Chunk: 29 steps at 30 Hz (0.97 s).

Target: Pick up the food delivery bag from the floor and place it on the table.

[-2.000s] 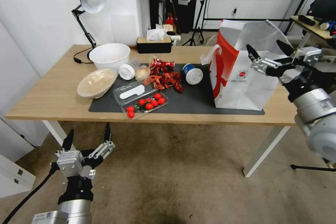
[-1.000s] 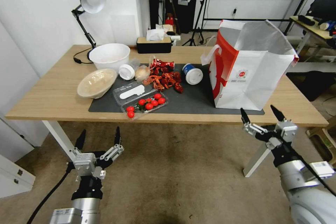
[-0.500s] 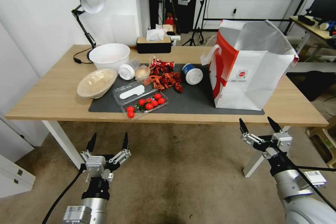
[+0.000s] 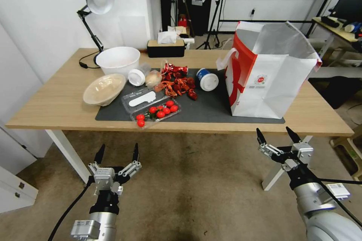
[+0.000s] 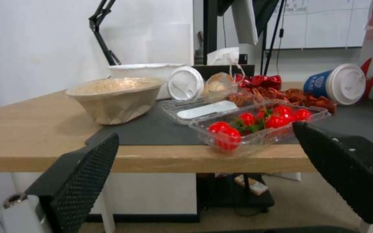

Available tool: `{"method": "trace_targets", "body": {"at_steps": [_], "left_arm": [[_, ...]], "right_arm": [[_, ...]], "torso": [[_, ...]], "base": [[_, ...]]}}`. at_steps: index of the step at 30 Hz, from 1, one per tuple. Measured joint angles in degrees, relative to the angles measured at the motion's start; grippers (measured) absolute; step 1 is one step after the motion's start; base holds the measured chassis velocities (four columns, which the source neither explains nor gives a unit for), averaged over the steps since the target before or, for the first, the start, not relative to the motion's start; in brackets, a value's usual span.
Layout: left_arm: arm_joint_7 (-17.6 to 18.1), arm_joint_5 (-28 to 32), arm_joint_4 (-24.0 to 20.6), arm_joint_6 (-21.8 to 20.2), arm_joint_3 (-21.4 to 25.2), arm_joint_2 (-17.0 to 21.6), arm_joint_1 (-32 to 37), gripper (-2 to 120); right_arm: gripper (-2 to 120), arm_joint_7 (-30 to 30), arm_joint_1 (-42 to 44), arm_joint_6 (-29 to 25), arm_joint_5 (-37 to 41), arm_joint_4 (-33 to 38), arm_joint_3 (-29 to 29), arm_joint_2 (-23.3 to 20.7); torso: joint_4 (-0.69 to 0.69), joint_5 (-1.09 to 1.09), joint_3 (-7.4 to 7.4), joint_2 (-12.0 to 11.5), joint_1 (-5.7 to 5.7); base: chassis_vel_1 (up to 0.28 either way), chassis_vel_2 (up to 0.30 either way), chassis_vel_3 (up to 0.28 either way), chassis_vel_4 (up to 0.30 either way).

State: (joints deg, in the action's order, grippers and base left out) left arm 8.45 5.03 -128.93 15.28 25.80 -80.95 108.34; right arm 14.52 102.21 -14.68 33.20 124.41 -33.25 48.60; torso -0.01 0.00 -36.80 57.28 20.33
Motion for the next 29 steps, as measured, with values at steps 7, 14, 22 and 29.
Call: {"method": "trace_targets", "body": {"at_steps": [7,14,22,29], "left_arm": [[0.04,0.0,0.0,0.0,0.03,0.01,0.02,100],[0.07,0.0,-0.02,0.0,0.03,0.01,0.03,100],[0.08,0.0,-0.04,0.0,0.03,0.01,0.05,100],[0.08,0.0,-0.06,-0.01,0.04,0.01,0.05,100]], "right_arm": [[100,0.01,-0.02,0.03,0.03,0.01,-0.01,-0.03],[100,0.03,-0.02,0.06,0.04,0.03,-0.03,-0.04],[100,0.05,-0.03,0.07,0.04,0.06,-0.04,-0.07],[100,0.08,-0.03,0.08,0.04,0.09,-0.04,-0.07]], "torso": [[0.0,0.0,0.0,0.0,0.0],[0.0,0.0,0.0,0.0,0.0],[0.0,0.0,0.0,0.0,0.0],[0.0,0.0,0.0,0.0,0.0]], "base": [[0.0,0.0,0.0,0.0],[0.0,0.0,0.0,0.0],[0.0,0.0,0.0,0.0],[0.0,0.0,0.0,0.0]]}}
